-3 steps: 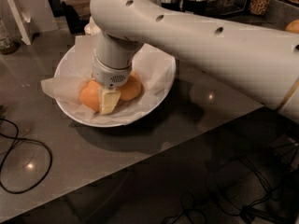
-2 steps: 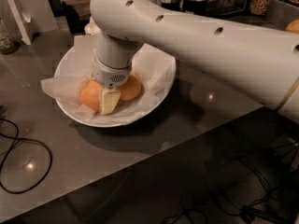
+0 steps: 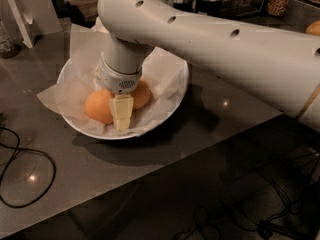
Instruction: Pick orange from white bowl
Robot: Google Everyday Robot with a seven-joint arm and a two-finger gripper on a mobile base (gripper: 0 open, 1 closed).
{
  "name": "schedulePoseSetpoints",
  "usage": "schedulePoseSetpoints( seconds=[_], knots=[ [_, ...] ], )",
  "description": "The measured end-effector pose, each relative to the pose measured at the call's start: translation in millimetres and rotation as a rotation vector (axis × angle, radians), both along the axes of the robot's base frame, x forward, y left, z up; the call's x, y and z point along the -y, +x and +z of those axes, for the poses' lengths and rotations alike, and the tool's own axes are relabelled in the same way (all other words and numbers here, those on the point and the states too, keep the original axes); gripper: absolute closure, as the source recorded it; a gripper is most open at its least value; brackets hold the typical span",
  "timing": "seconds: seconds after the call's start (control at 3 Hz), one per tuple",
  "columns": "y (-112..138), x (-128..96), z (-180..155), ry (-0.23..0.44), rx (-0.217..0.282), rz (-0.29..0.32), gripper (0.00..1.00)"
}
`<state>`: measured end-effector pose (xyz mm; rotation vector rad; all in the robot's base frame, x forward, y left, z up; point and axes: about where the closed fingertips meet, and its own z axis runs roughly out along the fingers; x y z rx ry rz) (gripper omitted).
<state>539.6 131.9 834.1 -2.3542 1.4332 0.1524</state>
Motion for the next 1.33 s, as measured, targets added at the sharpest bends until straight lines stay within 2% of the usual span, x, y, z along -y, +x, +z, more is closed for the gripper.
schedulePoseSetpoints(
  seconds=[0.33, 0.67, 1.0, 1.33],
  knots=[
    [1.2, 6.2, 16.6, 0.004, 0.067, -0.038, 0.0],
    [-4.2, 16.2, 48.1, 0.007, 0.196, -0.103, 0.18],
    [-11.9, 24.8, 76.6, 0.026, 0.282, -0.145, 0.21],
    [-9.3, 28.6, 88.2, 0.083, 0.303, -0.15, 0.21]
  ],
)
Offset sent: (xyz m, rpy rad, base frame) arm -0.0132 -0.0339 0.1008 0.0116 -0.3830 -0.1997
